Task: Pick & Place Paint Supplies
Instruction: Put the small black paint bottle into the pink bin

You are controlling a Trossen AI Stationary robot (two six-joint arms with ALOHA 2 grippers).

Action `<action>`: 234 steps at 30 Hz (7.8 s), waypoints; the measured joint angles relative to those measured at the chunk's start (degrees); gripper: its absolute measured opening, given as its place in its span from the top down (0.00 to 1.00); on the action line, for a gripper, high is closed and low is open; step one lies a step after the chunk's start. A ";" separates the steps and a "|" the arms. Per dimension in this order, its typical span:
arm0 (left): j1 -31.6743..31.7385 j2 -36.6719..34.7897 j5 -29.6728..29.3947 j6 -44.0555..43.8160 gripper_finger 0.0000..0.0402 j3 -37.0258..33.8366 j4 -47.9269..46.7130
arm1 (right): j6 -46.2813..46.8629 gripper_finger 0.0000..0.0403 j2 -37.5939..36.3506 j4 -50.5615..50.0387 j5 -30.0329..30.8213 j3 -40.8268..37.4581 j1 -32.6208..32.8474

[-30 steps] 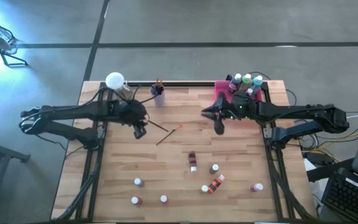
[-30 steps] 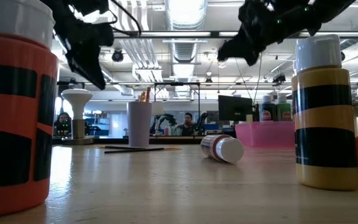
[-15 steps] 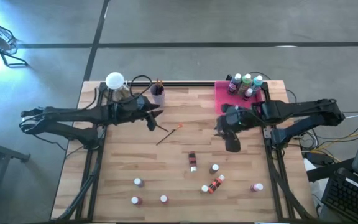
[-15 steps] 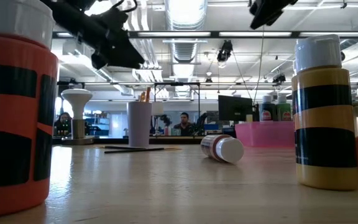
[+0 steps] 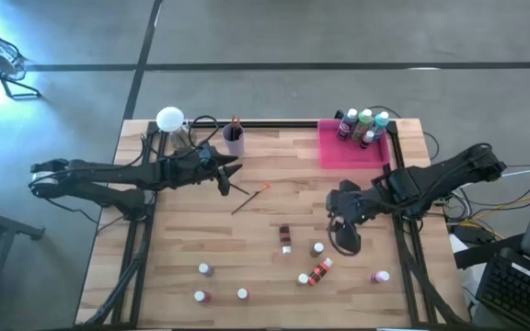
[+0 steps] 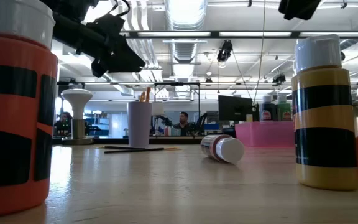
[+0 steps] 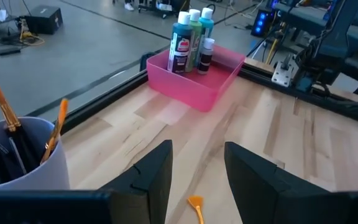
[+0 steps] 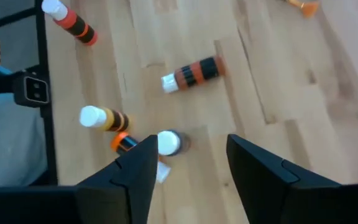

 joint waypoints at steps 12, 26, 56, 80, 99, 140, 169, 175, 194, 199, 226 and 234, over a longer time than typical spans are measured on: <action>0.04 -0.09 -0.11 6.64 0.62 0.31 1.08 | 6.91 0.51 5.96 0.49 1.45 -1.65 4.38; 0.07 -0.11 -0.47 12.32 0.62 0.39 4.60 | 12.00 0.45 14.98 1.59 0.90 -1.65 7.81; 0.09 -0.13 -28.00 12.22 0.62 0.11 -1.00 | 11.35 0.45 20.28 5.81 1.90 -2.41 7.64; 0.07 -0.13 -32.80 13.94 0.62 -0.22 -2.25 | 11.36 0.48 20.37 9.12 3.94 -6.37 6.37; 0.07 -0.13 -32.76 13.90 0.62 -0.22 -2.34 | 10.94 0.69 20.37 9.14 2.75 -6.37 4.88; 0.05 -0.13 -32.72 13.90 0.62 -0.24 -2.45 | 7.29 0.72 -9.12 -12.08 12.64 -6.37 -15.21; 0.07 -0.13 -32.73 13.90 0.62 -0.24 -2.49 | -4.36 0.72 -7.90 -11.49 13.14 -8.06 -54.66; 0.06 -0.13 -32.71 13.90 0.62 -0.24 -2.51 | -4.31 0.67 -7.90 -11.04 12.20 -12.57 -60.33; 0.07 -0.13 -32.71 13.90 0.62 -0.24 -2.54 | -6.42 0.67 -7.92 4.09 10.65 -24.65 -74.99; 0.05 -0.12 -32.71 13.90 0.62 -0.24 -2.57 | -5.92 0.72 -7.92 5.14 10.80 -25.08 -75.92; 0.05 -0.11 -32.71 13.90 0.62 -0.24 -2.67 | 12.75 0.62 -0.62 10.64 19.22 -25.24 -76.31; 0.05 -0.11 -32.71 13.90 0.62 -0.24 -2.69 | 10.86 0.67 -1.40 10.37 19.79 -25.67 -76.35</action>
